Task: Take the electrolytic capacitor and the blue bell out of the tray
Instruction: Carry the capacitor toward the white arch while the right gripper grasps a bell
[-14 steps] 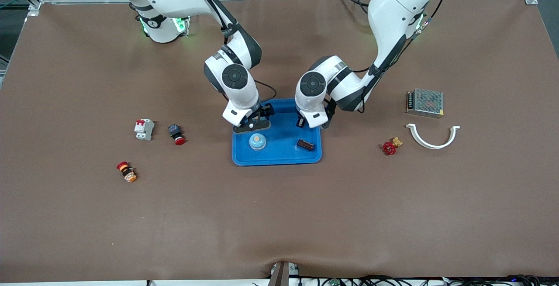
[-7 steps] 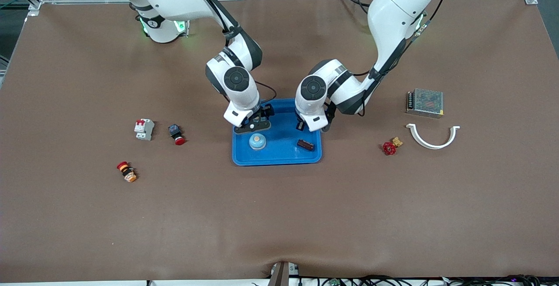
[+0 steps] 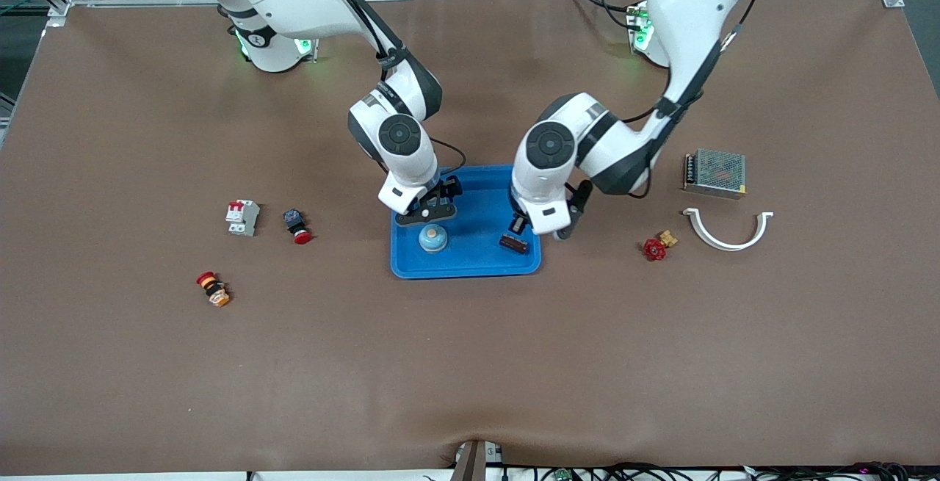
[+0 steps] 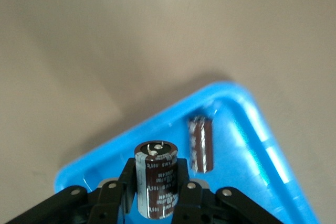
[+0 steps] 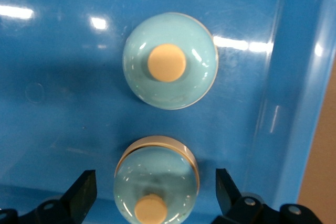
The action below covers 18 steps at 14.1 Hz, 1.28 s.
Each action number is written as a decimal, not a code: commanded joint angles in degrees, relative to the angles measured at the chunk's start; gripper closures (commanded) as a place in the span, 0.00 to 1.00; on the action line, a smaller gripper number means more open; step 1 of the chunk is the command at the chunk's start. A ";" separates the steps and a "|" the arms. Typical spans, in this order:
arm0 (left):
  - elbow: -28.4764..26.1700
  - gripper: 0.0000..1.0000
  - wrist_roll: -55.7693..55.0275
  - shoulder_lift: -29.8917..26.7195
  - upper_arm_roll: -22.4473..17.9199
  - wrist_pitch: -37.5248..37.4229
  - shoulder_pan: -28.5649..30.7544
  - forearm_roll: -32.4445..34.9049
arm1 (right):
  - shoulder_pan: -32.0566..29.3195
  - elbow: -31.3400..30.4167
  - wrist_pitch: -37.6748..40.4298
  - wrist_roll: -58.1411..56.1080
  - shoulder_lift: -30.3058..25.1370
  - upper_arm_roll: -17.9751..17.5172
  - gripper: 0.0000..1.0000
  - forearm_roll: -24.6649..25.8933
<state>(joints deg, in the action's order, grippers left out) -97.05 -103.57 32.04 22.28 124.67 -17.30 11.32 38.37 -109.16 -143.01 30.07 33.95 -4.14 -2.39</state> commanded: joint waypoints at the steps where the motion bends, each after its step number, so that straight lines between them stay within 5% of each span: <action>1: -0.07 1.00 6.69 -2.59 0.05 -3.72 4.10 0.99 | 1.26 0.00 -0.61 0.78 0.24 0.71 0.00 -0.86; 11: -2.26 1.00 39.57 -5.67 0.14 -15.51 21.24 1.43 | 1.26 -0.96 -0.34 1.04 -0.02 0.71 0.00 -0.77; 14: -3.67 1.00 46.33 -5.67 0.14 -17.26 25.55 6.33 | 1.18 -0.88 -0.34 1.04 -0.02 0.71 0.26 -0.77; 18: -4.73 1.00 55.21 -4.88 0.14 -17.18 30.92 8.81 | 1.00 -0.79 -0.26 1.04 0.07 0.71 0.46 -0.77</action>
<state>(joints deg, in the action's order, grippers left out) -100.66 -52.18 27.84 21.90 107.86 12.09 18.83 38.79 -109.46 -143.11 30.74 34.29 -4.00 -2.39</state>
